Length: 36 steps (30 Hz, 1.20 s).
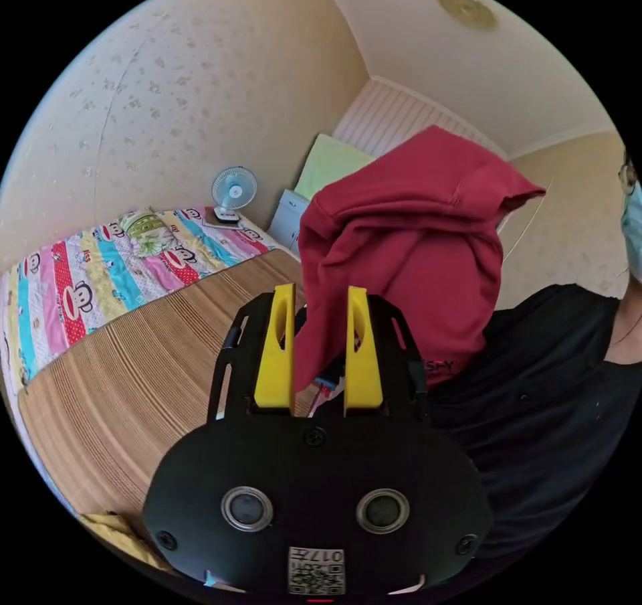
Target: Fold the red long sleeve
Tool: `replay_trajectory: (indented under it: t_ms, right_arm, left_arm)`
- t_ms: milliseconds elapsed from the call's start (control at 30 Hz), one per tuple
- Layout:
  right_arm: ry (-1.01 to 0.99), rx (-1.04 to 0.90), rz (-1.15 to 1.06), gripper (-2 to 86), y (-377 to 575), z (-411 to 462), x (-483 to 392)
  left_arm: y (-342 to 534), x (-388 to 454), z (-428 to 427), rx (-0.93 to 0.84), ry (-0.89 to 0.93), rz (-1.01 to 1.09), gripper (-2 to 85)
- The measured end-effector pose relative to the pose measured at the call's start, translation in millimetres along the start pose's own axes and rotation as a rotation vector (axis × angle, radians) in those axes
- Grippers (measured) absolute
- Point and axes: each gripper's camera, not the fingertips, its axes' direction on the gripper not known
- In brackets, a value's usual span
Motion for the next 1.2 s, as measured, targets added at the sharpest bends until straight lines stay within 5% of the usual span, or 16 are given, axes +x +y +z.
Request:
replay_trajectory:
  t_ms: [300, 567, 767, 900, 1067, 1200]
  right_arm:
    - [-0.039, -0.183, 0.118, 0.9, -6.0, 37.5, 44.1]
    - [0.052, -0.182, 0.195, 1.0, -31.3, 27.5, 53.4]
    - [0.307, -0.094, 0.169, 1.0, -62.3, -36.2, 22.6]
    - [0.906, -0.080, 0.133, 1.3, -70.1, -75.0, -9.6]
    - [1.190, -0.235, 0.285, 1.6, -64.1, -98.5, 15.3]
    - [1.280, -0.459, 0.476, 2.0, -36.7, -106.1, 64.8]
  left_arm:
    - [-44.4, 9.0, 5.4, 0.028, -0.190, 0.087, 13.2]
    - [-99.4, 56.1, 28.3, 0.129, -0.158, 0.317, 10.0]
    - [-143.0, 89.1, 0.7, 0.249, 0.123, 0.400, 3.1]
    - [-176.1, 82.4, -16.9, 0.382, 0.508, 0.319, 2.5]
    - [-210.1, 108.9, -12.5, 0.392, 0.628, 0.334, 2.0]
    - [-236.6, 116.4, -2.5, 0.355, 0.507, 0.324, 1.7]
